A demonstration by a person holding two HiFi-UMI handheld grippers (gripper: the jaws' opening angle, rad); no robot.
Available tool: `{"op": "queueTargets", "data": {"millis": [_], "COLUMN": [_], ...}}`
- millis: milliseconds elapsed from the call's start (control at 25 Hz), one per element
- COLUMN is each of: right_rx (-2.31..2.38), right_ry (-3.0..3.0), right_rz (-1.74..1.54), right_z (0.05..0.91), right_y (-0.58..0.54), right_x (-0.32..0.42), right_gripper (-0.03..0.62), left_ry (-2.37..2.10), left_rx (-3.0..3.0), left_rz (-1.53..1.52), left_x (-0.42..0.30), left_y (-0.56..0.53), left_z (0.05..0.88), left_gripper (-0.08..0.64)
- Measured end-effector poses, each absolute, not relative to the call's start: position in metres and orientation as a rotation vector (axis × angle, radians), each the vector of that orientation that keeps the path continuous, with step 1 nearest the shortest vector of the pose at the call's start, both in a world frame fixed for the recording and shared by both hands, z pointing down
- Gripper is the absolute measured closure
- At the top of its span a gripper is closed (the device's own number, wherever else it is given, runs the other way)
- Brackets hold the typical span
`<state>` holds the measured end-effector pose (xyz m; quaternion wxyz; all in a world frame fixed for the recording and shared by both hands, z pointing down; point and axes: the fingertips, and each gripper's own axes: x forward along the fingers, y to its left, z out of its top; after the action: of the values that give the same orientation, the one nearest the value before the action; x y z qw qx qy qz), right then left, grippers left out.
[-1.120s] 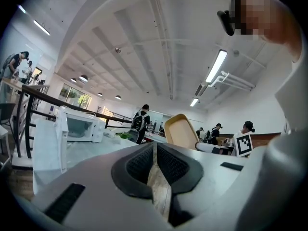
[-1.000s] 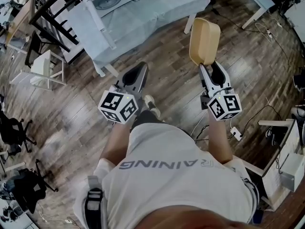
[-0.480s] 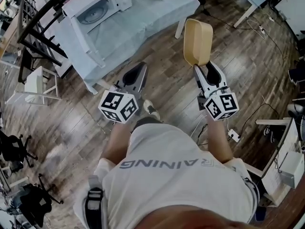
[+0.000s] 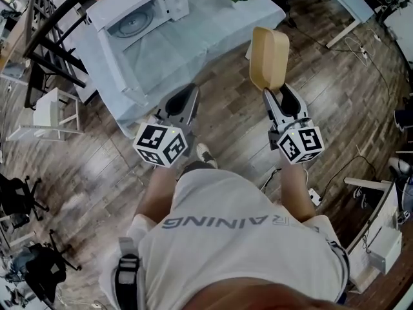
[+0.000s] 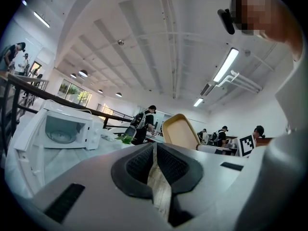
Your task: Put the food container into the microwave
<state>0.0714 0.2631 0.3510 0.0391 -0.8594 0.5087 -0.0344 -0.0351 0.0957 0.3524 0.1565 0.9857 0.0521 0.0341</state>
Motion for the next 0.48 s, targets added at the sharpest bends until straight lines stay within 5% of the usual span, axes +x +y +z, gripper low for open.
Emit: {"op": "queueTargets", "data": {"millis": [480], "right_rx": [-2.54], "right_ry": [1.732], "right_rz": [-0.164], "right_z": [0.369], "right_y": [0.131], "right_x": [0.143], "right_gripper": [0.373], "left_ry": [-0.031], "left_rx": [2.806], "left_rz": [0.111], "left_x": [0.029], "left_y": [-0.019], "left_z": [0.368], "left_gripper": [0.509]}}
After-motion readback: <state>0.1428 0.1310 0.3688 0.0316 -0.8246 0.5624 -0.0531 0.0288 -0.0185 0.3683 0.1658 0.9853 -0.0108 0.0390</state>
